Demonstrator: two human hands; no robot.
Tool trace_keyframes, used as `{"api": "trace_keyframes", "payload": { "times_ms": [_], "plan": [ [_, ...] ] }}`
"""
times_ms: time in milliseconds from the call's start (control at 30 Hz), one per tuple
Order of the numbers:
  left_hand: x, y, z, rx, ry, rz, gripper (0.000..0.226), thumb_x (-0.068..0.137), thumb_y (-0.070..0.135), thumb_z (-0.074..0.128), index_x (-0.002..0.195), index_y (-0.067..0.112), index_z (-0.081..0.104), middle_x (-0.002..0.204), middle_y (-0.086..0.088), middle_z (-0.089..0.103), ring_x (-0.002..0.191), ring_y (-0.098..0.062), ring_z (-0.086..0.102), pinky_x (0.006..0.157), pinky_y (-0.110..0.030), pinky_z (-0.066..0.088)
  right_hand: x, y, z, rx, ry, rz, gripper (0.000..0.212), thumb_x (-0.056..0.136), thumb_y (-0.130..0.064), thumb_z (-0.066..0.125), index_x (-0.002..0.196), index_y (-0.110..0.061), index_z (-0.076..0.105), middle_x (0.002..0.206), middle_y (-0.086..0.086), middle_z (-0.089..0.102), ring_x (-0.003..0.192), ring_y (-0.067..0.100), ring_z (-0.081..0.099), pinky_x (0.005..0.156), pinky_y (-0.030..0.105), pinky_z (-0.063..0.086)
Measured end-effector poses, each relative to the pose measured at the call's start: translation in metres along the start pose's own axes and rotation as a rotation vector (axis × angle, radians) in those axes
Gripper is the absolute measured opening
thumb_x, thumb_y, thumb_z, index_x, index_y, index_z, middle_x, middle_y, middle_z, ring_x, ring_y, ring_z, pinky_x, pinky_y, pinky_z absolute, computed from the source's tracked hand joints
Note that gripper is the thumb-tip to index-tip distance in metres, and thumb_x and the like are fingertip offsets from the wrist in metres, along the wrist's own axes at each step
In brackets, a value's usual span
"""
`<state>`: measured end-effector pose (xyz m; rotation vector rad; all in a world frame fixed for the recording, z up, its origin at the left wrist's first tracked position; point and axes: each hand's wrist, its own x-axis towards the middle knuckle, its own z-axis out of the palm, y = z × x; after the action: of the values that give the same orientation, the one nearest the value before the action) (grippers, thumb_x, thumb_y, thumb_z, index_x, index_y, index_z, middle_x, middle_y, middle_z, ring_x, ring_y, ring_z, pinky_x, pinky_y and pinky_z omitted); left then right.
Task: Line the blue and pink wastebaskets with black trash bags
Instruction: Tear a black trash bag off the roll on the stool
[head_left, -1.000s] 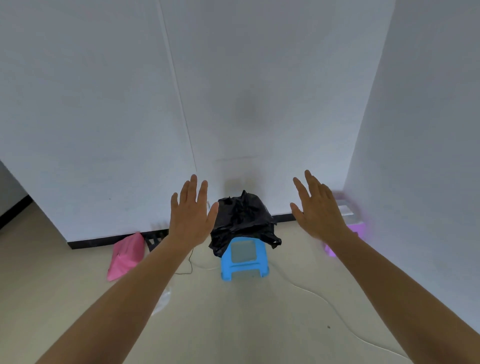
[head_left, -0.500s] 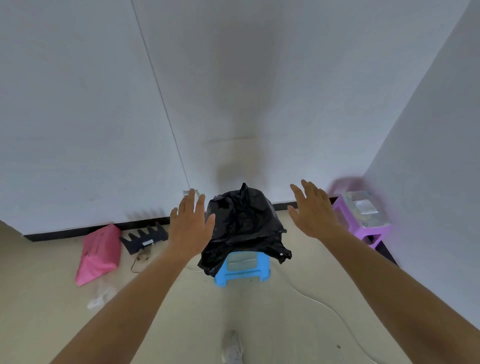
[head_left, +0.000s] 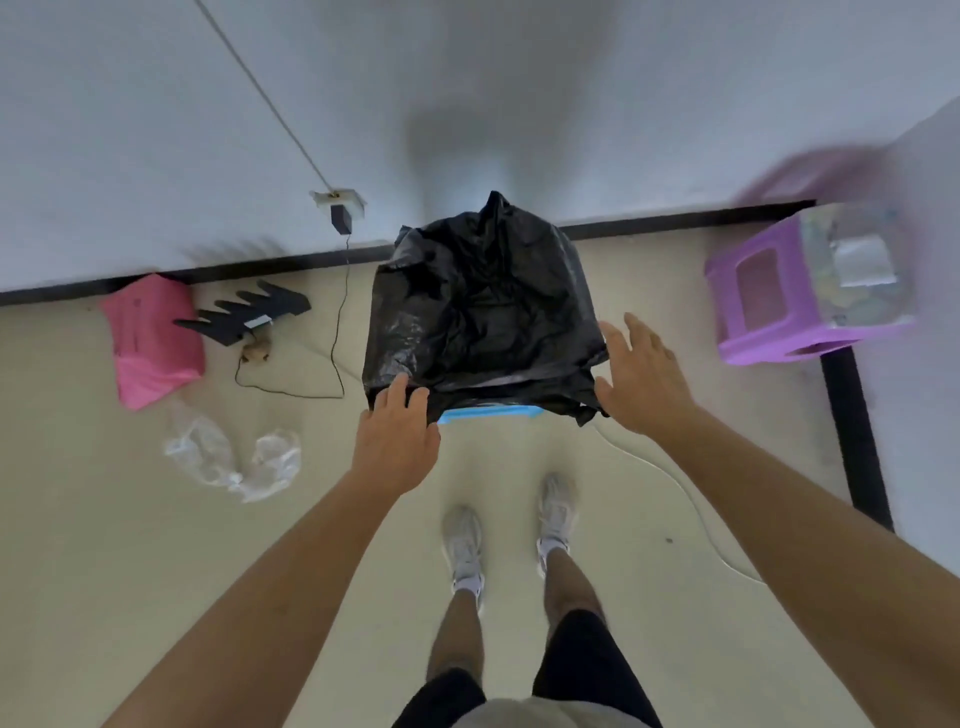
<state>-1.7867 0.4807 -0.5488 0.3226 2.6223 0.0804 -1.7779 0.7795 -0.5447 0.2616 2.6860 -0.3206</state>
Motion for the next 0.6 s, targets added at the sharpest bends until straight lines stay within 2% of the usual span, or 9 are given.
{"api": "trace_keyframes", "payload": {
  "times_ms": [67, 167, 267, 333, 400, 433, 533, 600],
  "plan": [
    [0.020, 0.010, 0.037, -0.030, -0.042, -0.004, 0.050, 0.094, 0.028, 0.049, 0.139, 0.011, 0.039, 0.159, -0.016, 0.016, 0.123, -0.034, 0.046, 0.087, -0.044, 0.047, 0.030, 0.010, 0.039, 0.061, -0.082, 0.062, 0.078, 0.091, -0.023, 0.059, 0.153, -0.012, 0.015, 0.159, 0.023, 0.011, 0.144, 0.040, 0.017, 0.113, 0.048, 0.025],
    [0.049, 0.027, 0.083, -0.004, -0.075, 0.048, 0.055, 0.092, 0.025, 0.052, 0.142, 0.013, 0.035, 0.162, -0.014, 0.000, 0.110, -0.032, 0.052, 0.070, -0.039, 0.050, 0.061, 0.016, 0.092, 0.120, -0.060, 0.104, 0.094, 0.085, -0.019, 0.068, 0.155, -0.011, 0.006, 0.159, 0.026, 0.003, 0.143, 0.044, 0.016, 0.112, 0.052, 0.028],
    [0.078, 0.035, 0.122, 0.047, -0.104, 0.069, 0.060, 0.092, 0.026, 0.052, 0.146, 0.019, 0.028, 0.162, -0.011, -0.010, 0.115, -0.034, 0.049, 0.071, -0.042, 0.052, 0.083, 0.020, 0.137, 0.101, 0.047, 0.058, 0.106, 0.079, -0.021, 0.078, 0.156, -0.017, 0.006, 0.159, 0.028, 0.001, 0.145, 0.046, 0.012, 0.115, 0.052, 0.024],
    [0.094, 0.034, 0.140, 0.056, -0.144, 0.037, 0.064, 0.093, 0.029, 0.051, 0.149, 0.016, 0.023, 0.162, -0.007, -0.013, 0.123, -0.034, 0.043, 0.078, -0.043, 0.053, 0.092, 0.024, 0.159, 0.105, 0.115, 0.004, 0.087, 0.083, -0.021, 0.074, 0.153, -0.018, 0.024, 0.159, 0.024, 0.010, 0.145, 0.042, 0.015, 0.116, 0.050, 0.024],
    [0.105, 0.031, 0.146, 0.027, -0.155, -0.003, 0.066, 0.093, 0.030, 0.051, 0.148, 0.008, 0.021, 0.162, -0.007, -0.004, 0.129, -0.033, 0.039, 0.087, -0.045, 0.049, 0.096, 0.026, 0.170, 0.183, 0.219, -0.023, 0.046, 0.092, -0.021, 0.061, 0.137, -0.015, 0.052, 0.154, 0.016, 0.034, 0.141, 0.036, 0.029, 0.110, 0.048, 0.033],
    [0.109, 0.030, 0.143, 0.002, -0.122, -0.015, 0.066, 0.093, 0.028, 0.052, 0.147, 0.005, 0.022, 0.162, -0.009, 0.003, 0.130, -0.033, 0.038, 0.092, -0.046, 0.047, 0.098, 0.025, 0.169, 0.245, 0.270, -0.015, 0.034, 0.096, -0.021, 0.055, 0.128, -0.014, 0.060, 0.146, 0.012, 0.045, 0.136, 0.033, 0.037, 0.104, 0.046, 0.040],
    [0.111, 0.031, 0.112, -0.031, 0.093, 0.030, 0.057, 0.091, 0.021, 0.053, 0.139, -0.002, 0.034, 0.153, -0.017, 0.028, 0.124, -0.036, 0.043, 0.095, -0.047, 0.045, 0.094, 0.018, 0.147, 0.413, 0.360, 0.023, 0.028, 0.100, -0.020, 0.046, 0.121, -0.014, 0.063, 0.132, 0.005, 0.058, 0.119, 0.027, 0.052, 0.087, 0.038, 0.047],
    [0.107, 0.029, 0.080, -0.021, 0.234, 0.075, 0.051, 0.087, 0.017, 0.054, 0.132, -0.004, 0.041, 0.144, -0.021, 0.039, 0.118, -0.039, 0.046, 0.094, -0.047, 0.044, 0.089, 0.009, 0.119, 0.487, 0.395, 0.007, 0.028, 0.100, -0.017, 0.045, 0.122, -0.012, 0.062, 0.128, 0.006, 0.059, 0.112, 0.027, 0.056, 0.085, 0.039, 0.049]
  ]
}}
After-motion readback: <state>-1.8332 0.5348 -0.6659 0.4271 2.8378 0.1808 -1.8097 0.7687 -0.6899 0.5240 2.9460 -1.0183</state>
